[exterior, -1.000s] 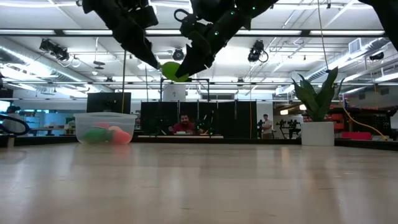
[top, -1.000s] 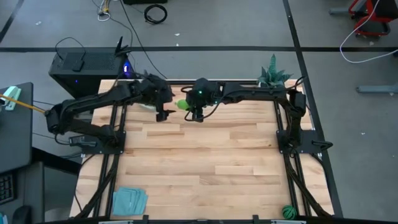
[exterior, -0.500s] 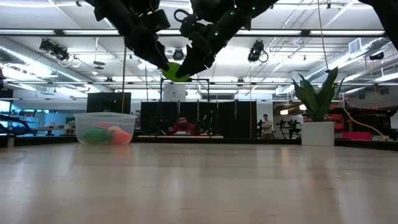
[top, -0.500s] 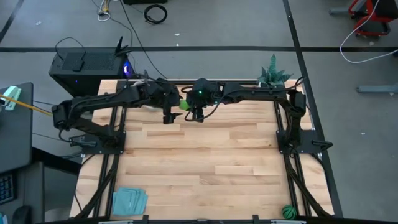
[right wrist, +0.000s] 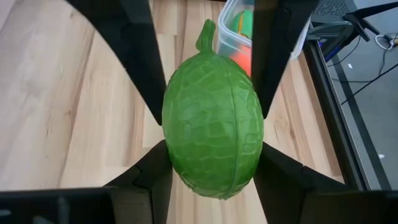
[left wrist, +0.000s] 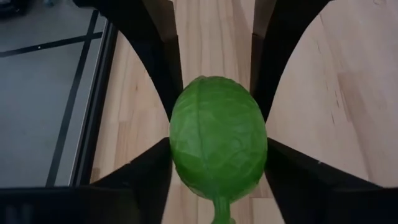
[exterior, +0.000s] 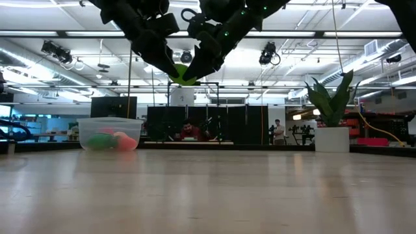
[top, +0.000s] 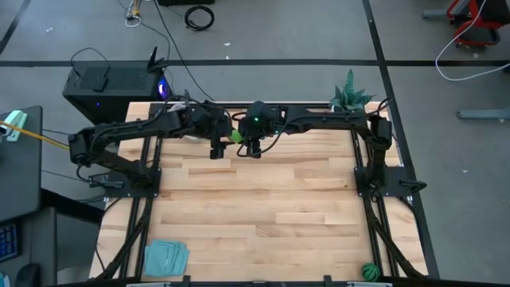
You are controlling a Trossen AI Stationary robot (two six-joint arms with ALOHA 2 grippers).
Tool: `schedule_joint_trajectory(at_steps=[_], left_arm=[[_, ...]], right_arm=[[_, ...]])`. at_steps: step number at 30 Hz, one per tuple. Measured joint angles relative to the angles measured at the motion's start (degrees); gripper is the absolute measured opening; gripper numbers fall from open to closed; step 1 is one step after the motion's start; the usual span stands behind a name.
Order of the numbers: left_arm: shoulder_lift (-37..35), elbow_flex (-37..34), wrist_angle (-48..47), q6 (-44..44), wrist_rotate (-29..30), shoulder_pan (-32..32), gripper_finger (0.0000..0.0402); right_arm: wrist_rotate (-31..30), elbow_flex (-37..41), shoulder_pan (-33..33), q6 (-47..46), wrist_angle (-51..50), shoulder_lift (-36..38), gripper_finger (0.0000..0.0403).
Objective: Pick and placing Produce into tupperware
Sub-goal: Put the green melon into the transparent bin
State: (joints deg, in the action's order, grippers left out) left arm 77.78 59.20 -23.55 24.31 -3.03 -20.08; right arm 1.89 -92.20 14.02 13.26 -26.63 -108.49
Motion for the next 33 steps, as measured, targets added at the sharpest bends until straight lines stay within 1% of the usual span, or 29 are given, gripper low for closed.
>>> schedule_joint_trajectory(at_steps=[2,11,23,27,33], left_arm=[[0.0,0.0,0.0,-0.3,0.0,0.0,0.021],[0.0,0.0,0.0,-0.5,-0.1,0.0,0.0207],[0.0,0.0,0.0,-1.3,-0.2,0.0,0.0207],[0.0,0.0,-0.1,-1.3,-0.1,0.0,0.0207],[-0.2,0.1,0.2,-1.3,0.2,0.0,0.0207]], right_arm=[[0.0,0.0,0.0,0.0,0.0,0.0,0.0186],[-0.1,0.0,0.0,0.0,0.0,0.0,0.0189],[-0.9,0.0,0.1,0.3,0.3,0.0,0.0269],[-3.2,0.0,0.2,0.5,0.2,0.1,0.0282],[-3.8,0.0,0.4,1.4,-2.0,1.8,0.0285]])
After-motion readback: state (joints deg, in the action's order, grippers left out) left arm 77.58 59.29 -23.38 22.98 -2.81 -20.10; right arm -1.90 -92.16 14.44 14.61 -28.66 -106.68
